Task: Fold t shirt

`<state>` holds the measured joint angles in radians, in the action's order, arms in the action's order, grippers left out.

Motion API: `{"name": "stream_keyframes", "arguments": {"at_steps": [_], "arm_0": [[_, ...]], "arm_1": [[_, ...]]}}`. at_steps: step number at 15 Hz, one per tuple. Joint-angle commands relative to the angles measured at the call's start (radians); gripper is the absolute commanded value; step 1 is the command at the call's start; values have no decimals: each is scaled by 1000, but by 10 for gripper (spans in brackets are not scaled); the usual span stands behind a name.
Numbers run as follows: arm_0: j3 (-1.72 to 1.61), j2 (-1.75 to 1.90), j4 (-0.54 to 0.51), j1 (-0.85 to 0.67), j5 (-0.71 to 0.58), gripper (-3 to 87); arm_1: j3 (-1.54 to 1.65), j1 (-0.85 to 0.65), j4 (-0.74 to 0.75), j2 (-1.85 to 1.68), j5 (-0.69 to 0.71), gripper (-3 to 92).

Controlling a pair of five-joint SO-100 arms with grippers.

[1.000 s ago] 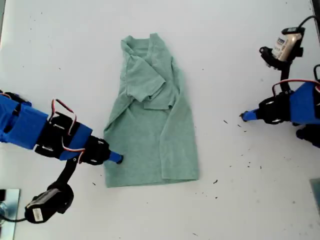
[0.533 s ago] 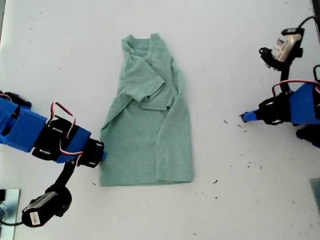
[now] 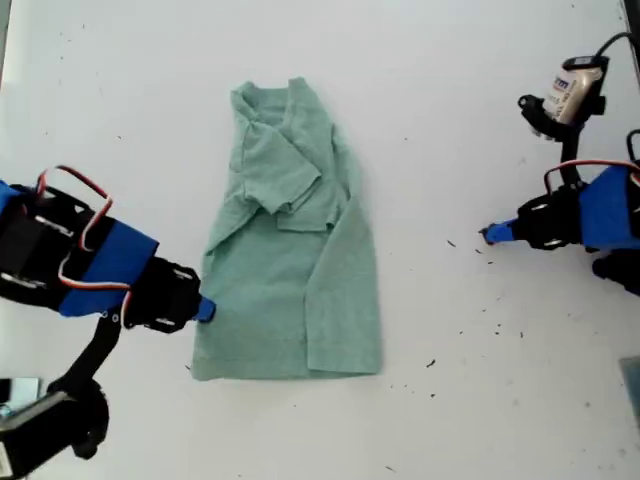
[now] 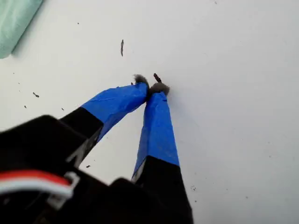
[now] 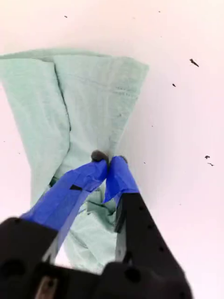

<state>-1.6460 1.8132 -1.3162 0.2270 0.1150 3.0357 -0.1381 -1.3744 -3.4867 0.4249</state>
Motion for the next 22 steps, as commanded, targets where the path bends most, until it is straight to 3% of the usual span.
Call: {"name": "stream_keyframes", "arguments": {"at_steps": [1, 4, 6, 7, 8, 9, 12, 14, 16, 18, 20, 22], "arm_0": [[110, -32, 37, -28, -40, -2], [385, -276, 117, -97, -184, -2], [747, -603, 153, -152, -331, -2], [790, -681, 278, -158, -393, 48], [790, -727, 399, -156, -466, 179], [793, -761, 419, -158, -479, 223], [747, -555, 399, -112, -595, 264], [658, -330, 284, -121, -551, 261], [351, -67, 192, -193, -439, 195], [-155, 261, 249, -273, -339, 59], [-675, 584, 408, -330, -261, -1], [-1048, 785, 512, -350, -186, -2]], "arm_1": [[26, 9, -6, -12, -11, 24], [32, 14, -8, -12, -23, 24], [32, 15, -8, -14, -25, 24], [34, 14, -8, -14, -25, 24], [35, 14, -8, -14, -26, 24], [35, 18, -8, -14, -32, 24], [37, 23, -11, -14, -40, 24], [34, 26, -12, -14, -46, 24], [31, 28, -12, -14, -46, 24], [25, 26, -12, -14, -41, 24], [23, 31, -14, -14, -44, 24], [25, 34, -17, -14, -52, 24]]}}
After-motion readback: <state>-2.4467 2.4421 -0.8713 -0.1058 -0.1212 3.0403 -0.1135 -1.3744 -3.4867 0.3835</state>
